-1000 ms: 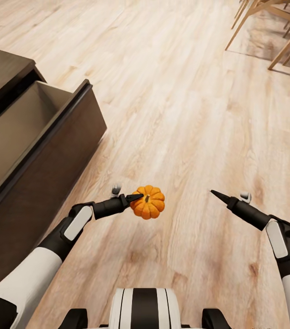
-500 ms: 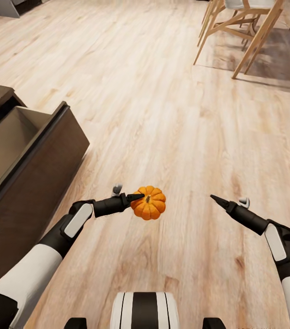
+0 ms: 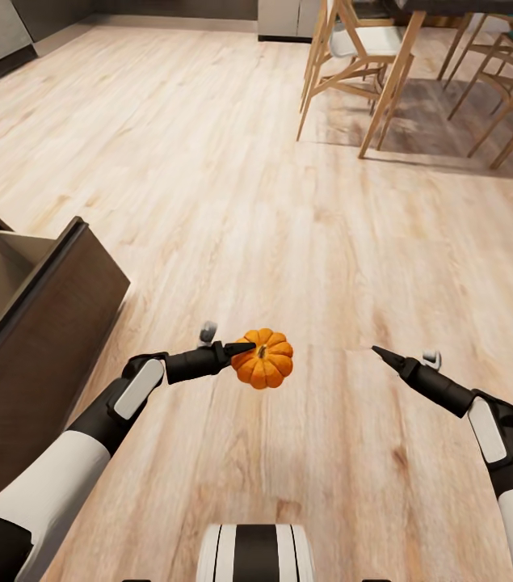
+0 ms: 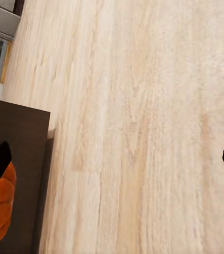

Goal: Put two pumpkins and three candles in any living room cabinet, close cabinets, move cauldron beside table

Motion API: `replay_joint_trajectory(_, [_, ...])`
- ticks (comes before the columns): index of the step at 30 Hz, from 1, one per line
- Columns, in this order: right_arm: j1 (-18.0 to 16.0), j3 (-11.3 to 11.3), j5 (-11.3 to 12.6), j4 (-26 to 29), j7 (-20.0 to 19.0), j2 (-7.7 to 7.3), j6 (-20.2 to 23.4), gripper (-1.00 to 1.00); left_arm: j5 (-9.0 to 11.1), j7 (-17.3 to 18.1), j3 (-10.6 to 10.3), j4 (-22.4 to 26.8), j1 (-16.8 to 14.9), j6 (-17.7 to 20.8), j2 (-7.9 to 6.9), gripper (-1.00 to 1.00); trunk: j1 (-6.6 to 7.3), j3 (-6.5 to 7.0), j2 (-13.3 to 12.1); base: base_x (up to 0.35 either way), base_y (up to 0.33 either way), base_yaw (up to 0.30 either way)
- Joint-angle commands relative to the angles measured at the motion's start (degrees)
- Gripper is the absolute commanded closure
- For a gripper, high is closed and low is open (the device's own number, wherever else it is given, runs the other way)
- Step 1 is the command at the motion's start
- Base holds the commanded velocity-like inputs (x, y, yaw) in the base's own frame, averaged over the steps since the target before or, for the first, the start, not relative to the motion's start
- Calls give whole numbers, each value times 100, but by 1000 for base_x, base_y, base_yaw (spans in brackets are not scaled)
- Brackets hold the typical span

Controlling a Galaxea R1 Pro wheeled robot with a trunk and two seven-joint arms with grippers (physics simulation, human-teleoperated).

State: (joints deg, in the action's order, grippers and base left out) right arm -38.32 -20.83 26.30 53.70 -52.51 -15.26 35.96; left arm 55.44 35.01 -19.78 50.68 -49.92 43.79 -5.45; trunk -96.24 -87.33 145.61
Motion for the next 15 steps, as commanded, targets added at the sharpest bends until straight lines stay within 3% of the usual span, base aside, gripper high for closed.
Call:
replay_joint_trajectory(1, [0,0,-2,0,2,-2,-1,-100,37,5,1,3,0,15,0,100,2,29,-2,0,0,-250])
replay_joint_trajectory(15, [0,0,-6,-70,28,-4,-2,-100,43,5,1,-5,4,23,-17,100,38,424,-20,0,0,-247])
